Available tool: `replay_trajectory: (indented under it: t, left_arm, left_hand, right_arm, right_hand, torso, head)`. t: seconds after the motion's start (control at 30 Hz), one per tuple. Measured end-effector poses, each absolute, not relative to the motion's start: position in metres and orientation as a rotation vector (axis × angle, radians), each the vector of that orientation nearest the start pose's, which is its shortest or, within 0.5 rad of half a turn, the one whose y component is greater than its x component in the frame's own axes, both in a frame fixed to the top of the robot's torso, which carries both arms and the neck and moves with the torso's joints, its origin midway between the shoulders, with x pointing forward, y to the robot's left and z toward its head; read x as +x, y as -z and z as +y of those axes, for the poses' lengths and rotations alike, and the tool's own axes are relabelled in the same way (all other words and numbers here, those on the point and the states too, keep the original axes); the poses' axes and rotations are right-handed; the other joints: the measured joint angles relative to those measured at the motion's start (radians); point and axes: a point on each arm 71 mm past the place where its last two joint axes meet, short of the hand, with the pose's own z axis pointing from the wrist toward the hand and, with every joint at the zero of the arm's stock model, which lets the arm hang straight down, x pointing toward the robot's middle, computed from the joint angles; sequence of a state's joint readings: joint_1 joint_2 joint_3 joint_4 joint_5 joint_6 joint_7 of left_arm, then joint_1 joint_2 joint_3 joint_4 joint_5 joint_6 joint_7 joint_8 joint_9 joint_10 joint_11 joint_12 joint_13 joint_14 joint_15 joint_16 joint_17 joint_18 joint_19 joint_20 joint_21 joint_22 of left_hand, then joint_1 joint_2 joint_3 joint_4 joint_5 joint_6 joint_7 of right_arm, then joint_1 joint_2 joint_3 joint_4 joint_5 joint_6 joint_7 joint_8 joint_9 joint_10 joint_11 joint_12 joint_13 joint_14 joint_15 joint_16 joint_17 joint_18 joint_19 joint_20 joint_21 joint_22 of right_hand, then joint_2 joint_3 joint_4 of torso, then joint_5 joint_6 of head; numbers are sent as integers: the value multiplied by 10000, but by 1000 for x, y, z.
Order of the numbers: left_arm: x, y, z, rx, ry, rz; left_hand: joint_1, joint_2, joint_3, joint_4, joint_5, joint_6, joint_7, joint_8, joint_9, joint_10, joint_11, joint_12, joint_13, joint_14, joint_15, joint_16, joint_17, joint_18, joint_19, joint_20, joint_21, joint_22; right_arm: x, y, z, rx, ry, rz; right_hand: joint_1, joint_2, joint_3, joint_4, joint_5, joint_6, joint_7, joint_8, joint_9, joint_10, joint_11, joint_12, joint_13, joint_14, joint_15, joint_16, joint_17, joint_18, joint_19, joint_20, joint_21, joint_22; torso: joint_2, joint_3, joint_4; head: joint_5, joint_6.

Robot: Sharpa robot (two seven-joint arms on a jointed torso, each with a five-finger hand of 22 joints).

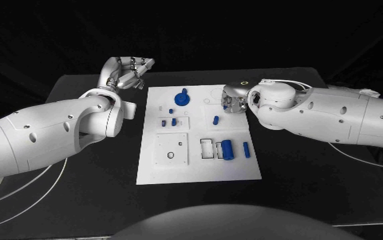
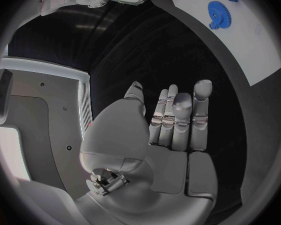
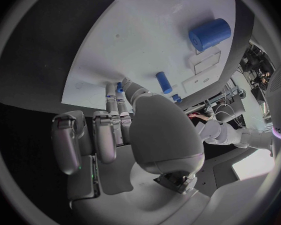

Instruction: Assemble the parts on the task board

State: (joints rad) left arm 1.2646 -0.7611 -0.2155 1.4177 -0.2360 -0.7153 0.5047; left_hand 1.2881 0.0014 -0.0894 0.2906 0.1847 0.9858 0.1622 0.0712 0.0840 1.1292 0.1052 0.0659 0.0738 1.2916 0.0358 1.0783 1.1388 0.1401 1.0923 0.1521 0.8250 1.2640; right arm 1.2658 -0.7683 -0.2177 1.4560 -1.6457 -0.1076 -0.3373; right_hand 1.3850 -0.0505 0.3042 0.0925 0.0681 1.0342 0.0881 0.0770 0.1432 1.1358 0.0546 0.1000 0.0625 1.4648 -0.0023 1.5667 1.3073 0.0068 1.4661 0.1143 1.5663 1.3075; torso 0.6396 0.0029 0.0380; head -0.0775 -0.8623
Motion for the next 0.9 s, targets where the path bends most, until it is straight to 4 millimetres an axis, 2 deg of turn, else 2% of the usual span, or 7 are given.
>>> replay_trajectory:
  t: [0.1, 0.47, 0.6, 0.9]
  left_arm:
    - [501, 197, 218, -7723, 11259, 12709]
    - [501, 197, 218, -7726, 11256, 12712]
    - [501, 197, 218, -7726, 11260, 12715]
    - [501, 197, 218, -7725, 11273, 12723]
  left_hand:
    - [0, 0, 0, 0, 0, 0, 0, 0, 0, 0, 0, 0, -1, 0, 0, 0, 0, -1, 0, 0, 0, 0]
    - [0, -1, 0, 0, 0, 0, 0, 1, 0, 0, 0, 0, -1, 0, 0, 0, -12, -1, 0, 0, 0, -1]
    - [0, -1, 0, 0, 0, 0, 0, 1, 0, 0, 0, 0, -1, 0, 0, -1, -11, -1, 0, 0, 0, -1]
    - [30, 29, 0, 0, 0, 0, 0, 2, 0, 0, 0, 0, -2, 0, 0, -1, -11, -1, 0, 0, -1, -2]
  right_arm:
    - [487, 233, -197, -3824, -2415, 18956]
    - [487, 233, -198, -3773, -2285, 18968]
    - [487, 233, -199, -3753, -2252, 18954]
    - [487, 233, -199, -3706, -2272, 18892]
  right_hand:
    - [0, 0, 39, -15, 0, 95, 25, 46, -4, 100, -25, -37, -6, 35, -35, 0, 0, 1, 0, -73, 0, 0]
    - [40, 40, 165, -86, -1, 460, 5, 143, -22, 423, -65, -75, 23, -1, -71, 0, 8, 0, 0, -73, 0, -1]
    - [134, 76, 248, -169, -1, 642, 3, 145, -17, 588, -120, -75, 24, 35, -107, 0, 7, 0, 1, -144, 0, -1]
    - [238, 132, 314, -236, -4, 798, -11, 237, 14, 814, -112, -154, 11, 0, -143, 0, 6, 0, 1, -144, 0, -2]
  torso:
    - [0, 0, 0]
    - [0, 0, 4]
    - [3, 0, 6]
    - [2, -5, 4]
  head:
    - [-9, 0]
    - [-6, -16]
    - [-6, -15]
    - [-14, -13]
